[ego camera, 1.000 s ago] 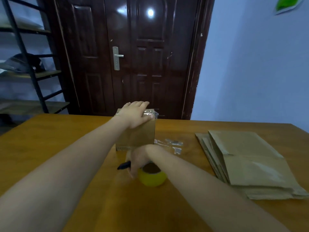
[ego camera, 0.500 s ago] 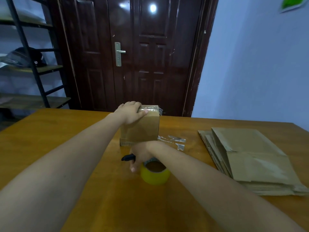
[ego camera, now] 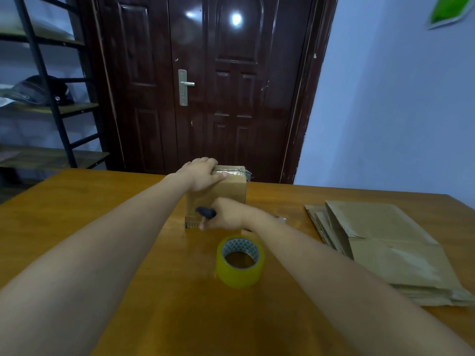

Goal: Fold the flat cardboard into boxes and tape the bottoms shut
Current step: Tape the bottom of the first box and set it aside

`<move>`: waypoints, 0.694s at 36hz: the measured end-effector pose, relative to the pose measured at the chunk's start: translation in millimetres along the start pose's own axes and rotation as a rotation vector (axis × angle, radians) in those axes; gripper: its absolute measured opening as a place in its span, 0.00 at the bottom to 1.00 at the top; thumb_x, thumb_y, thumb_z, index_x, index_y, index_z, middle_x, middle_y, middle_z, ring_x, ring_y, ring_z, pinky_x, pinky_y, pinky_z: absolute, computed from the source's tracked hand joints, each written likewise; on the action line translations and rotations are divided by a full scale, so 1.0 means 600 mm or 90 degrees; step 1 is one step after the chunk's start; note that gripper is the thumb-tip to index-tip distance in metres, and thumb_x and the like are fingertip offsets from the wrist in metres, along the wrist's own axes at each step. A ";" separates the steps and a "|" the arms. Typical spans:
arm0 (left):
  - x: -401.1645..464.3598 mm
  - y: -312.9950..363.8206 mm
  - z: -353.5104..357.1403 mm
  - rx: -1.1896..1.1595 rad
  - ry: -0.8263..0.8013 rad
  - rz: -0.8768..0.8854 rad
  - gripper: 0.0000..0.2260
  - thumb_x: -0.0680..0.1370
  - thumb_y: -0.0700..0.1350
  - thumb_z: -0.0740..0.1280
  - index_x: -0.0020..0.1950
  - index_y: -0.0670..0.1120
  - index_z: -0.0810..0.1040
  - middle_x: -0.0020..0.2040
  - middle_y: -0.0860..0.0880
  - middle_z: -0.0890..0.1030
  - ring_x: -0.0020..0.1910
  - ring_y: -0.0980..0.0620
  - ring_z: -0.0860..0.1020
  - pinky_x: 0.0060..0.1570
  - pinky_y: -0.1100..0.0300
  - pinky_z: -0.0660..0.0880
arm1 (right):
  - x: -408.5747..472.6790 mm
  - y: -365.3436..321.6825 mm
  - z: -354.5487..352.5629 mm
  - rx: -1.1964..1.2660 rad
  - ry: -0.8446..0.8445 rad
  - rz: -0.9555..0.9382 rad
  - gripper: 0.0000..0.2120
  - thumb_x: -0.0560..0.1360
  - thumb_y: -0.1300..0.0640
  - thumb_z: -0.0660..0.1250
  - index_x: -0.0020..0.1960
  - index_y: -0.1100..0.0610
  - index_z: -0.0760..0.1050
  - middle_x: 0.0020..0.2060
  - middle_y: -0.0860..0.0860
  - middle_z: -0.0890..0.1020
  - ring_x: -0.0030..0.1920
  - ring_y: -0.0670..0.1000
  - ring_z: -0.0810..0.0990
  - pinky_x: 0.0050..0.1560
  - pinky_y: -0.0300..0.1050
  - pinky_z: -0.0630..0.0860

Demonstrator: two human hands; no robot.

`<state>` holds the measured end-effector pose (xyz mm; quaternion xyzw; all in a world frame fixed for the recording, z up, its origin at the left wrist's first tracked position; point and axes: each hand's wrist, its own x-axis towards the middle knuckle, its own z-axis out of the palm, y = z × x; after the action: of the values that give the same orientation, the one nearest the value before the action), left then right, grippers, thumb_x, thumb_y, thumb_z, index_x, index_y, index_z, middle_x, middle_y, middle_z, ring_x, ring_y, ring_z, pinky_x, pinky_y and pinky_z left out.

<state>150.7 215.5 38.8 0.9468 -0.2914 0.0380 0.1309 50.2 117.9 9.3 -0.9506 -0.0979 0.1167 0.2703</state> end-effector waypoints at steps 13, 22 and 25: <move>-0.001 -0.029 -0.005 -0.168 0.126 -0.095 0.27 0.81 0.57 0.55 0.76 0.42 0.59 0.76 0.43 0.60 0.74 0.44 0.60 0.70 0.46 0.61 | -0.003 0.052 -0.132 0.283 0.566 0.067 0.07 0.79 0.59 0.61 0.51 0.56 0.78 0.38 0.50 0.78 0.37 0.51 0.77 0.48 0.52 0.78; 0.016 -0.012 0.014 -0.334 0.076 -0.268 0.28 0.82 0.56 0.54 0.76 0.39 0.56 0.74 0.39 0.62 0.71 0.38 0.63 0.67 0.48 0.63 | 0.036 0.064 -0.105 0.214 0.438 0.131 0.03 0.78 0.61 0.61 0.51 0.57 0.73 0.41 0.53 0.75 0.42 0.52 0.74 0.42 0.42 0.67; 0.020 -0.012 0.014 -0.370 0.091 -0.289 0.28 0.81 0.54 0.58 0.74 0.38 0.59 0.71 0.38 0.66 0.68 0.38 0.67 0.63 0.49 0.66 | 0.049 0.061 -0.090 0.198 0.403 0.127 0.14 0.79 0.61 0.60 0.63 0.63 0.71 0.50 0.56 0.76 0.47 0.53 0.75 0.45 0.43 0.70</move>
<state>164.5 212.6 31.0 0.9057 -0.0630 -0.0103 0.4192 97.3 68.3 29.1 -0.8922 0.1024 -0.1439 0.4157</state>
